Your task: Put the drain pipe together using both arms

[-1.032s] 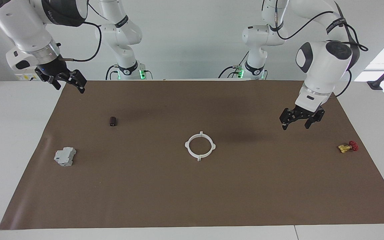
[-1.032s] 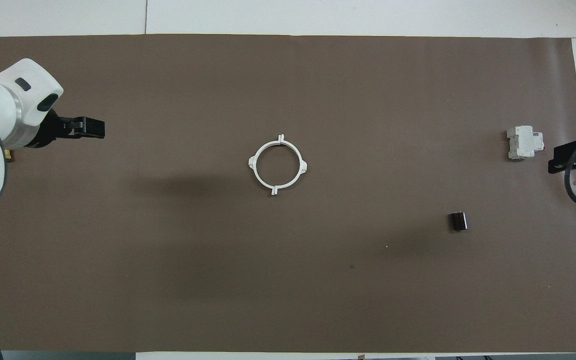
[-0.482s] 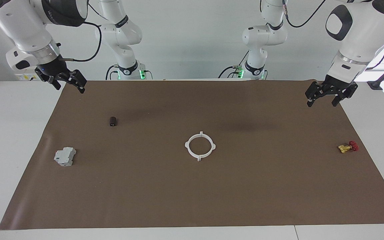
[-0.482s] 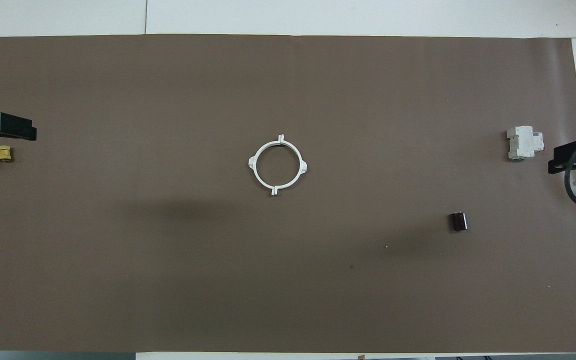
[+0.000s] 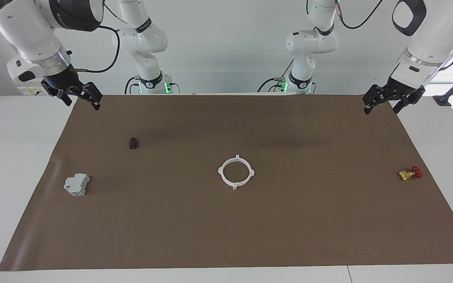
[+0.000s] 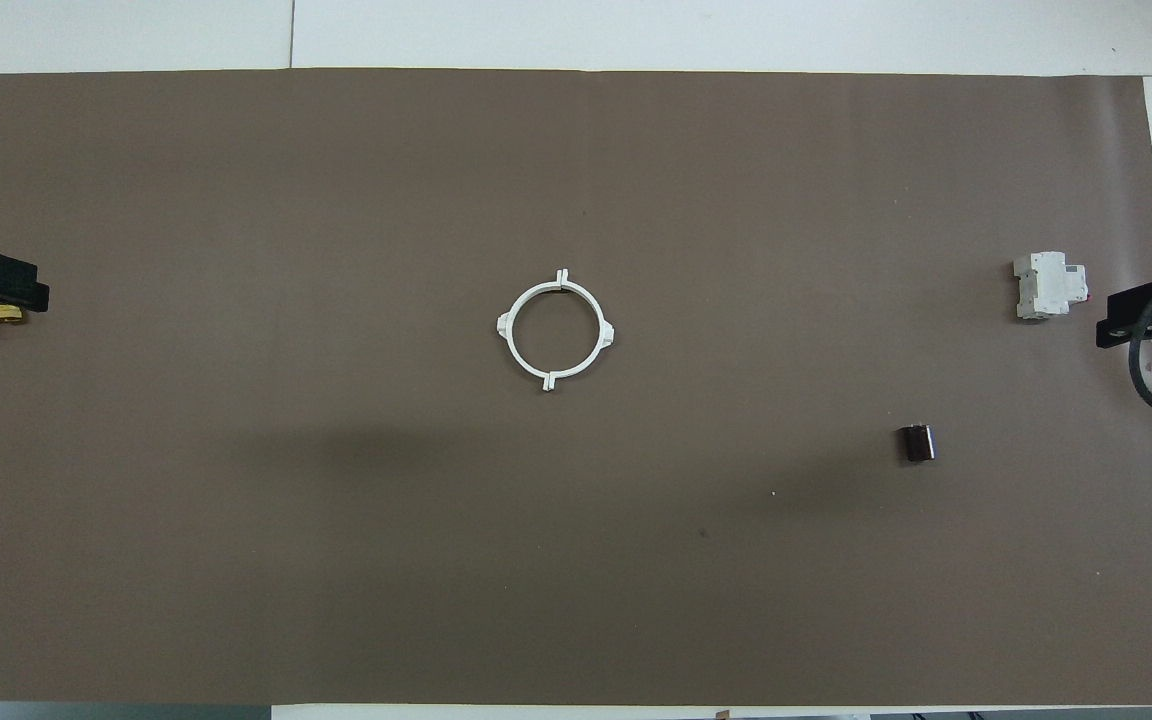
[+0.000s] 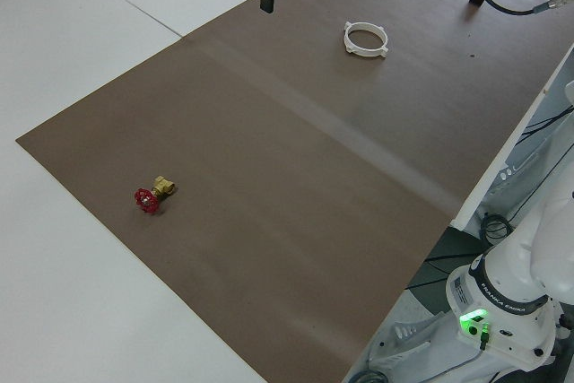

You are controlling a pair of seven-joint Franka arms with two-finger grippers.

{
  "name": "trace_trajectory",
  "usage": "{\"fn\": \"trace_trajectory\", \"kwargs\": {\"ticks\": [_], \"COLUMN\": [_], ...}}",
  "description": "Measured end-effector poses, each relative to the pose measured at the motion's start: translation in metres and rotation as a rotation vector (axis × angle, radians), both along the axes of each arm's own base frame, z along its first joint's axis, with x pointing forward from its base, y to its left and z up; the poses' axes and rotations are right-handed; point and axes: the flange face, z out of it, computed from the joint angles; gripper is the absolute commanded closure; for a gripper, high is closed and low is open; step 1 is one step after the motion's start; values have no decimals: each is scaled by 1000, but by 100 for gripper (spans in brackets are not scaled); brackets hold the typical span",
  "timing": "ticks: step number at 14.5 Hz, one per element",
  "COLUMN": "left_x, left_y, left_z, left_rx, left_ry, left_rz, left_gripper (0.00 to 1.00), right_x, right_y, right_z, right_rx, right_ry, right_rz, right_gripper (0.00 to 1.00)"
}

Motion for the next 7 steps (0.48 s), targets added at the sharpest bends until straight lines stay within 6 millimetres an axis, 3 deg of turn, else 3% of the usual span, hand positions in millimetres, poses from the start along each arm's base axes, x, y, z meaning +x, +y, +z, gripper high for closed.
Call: {"fn": "trace_trajectory", "kwargs": {"ticks": [7], "left_x": [-1], "left_y": [0], "left_z": [-2], "left_rx": [0], "left_ry": [15], "left_rz": [1], "left_gripper": [0], "right_x": [0], "right_y": [0], "right_z": [0], "right_rx": [0], "right_ry": [0], "right_rz": [0], "right_gripper": [0]}}
